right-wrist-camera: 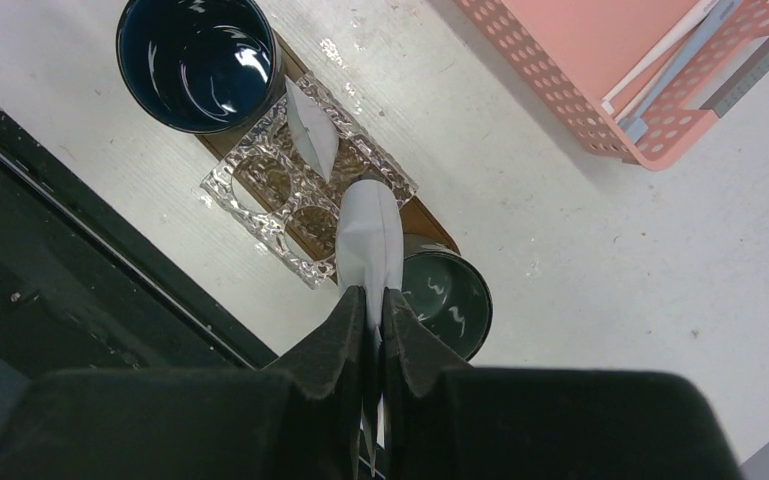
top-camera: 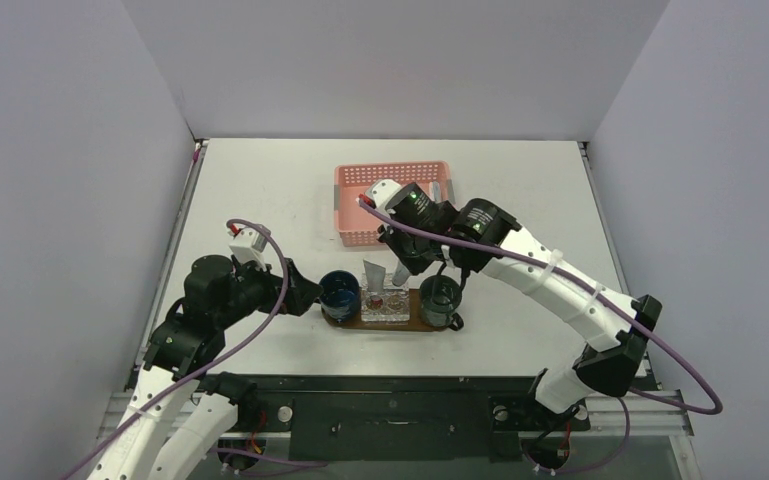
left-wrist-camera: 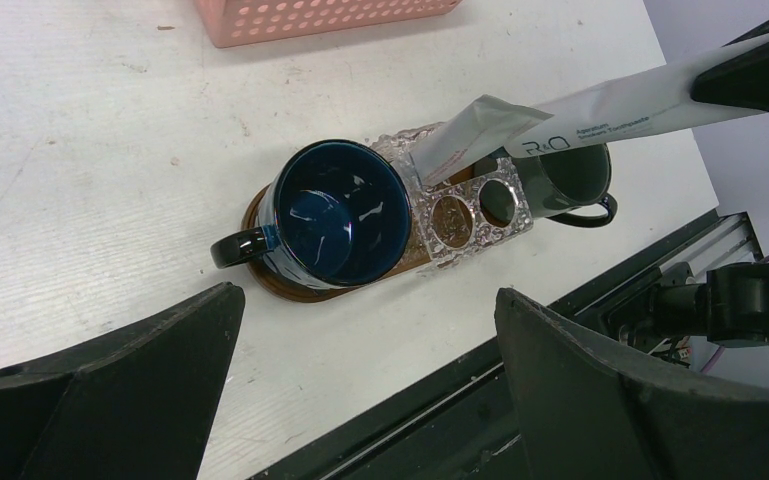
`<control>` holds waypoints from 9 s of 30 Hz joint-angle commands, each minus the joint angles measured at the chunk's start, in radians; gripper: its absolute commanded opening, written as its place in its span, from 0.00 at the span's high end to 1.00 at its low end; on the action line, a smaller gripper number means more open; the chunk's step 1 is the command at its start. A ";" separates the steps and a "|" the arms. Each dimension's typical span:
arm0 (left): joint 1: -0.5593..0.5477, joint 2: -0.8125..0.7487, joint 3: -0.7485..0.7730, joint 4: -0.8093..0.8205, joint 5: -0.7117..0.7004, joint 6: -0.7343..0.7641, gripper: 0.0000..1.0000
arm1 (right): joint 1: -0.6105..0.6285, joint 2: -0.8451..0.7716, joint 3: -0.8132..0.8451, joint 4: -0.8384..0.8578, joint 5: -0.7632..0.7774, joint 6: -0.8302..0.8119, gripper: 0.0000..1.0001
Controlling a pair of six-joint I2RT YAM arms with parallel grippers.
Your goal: Prepare toiletry sets of a toothbrush and toothpaste on the tray
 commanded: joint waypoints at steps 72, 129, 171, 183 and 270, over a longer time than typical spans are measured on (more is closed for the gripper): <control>-0.013 -0.005 0.000 0.024 -0.013 0.010 0.04 | -0.039 0.193 -0.051 0.103 -0.030 -0.016 1.00; -0.013 0.021 0.004 0.019 -0.012 0.010 0.04 | -0.077 -0.113 -0.131 0.279 0.102 0.078 0.66; -0.023 0.147 0.017 0.021 -0.096 0.030 0.04 | -0.325 -0.013 -0.243 0.569 0.037 0.156 0.53; -0.021 0.151 0.014 0.028 -0.072 0.033 0.04 | -0.366 0.273 -0.029 0.573 -0.006 0.179 0.50; 0.017 0.166 0.013 0.036 -0.020 0.045 0.04 | -0.499 0.792 0.168 0.502 0.090 0.256 0.49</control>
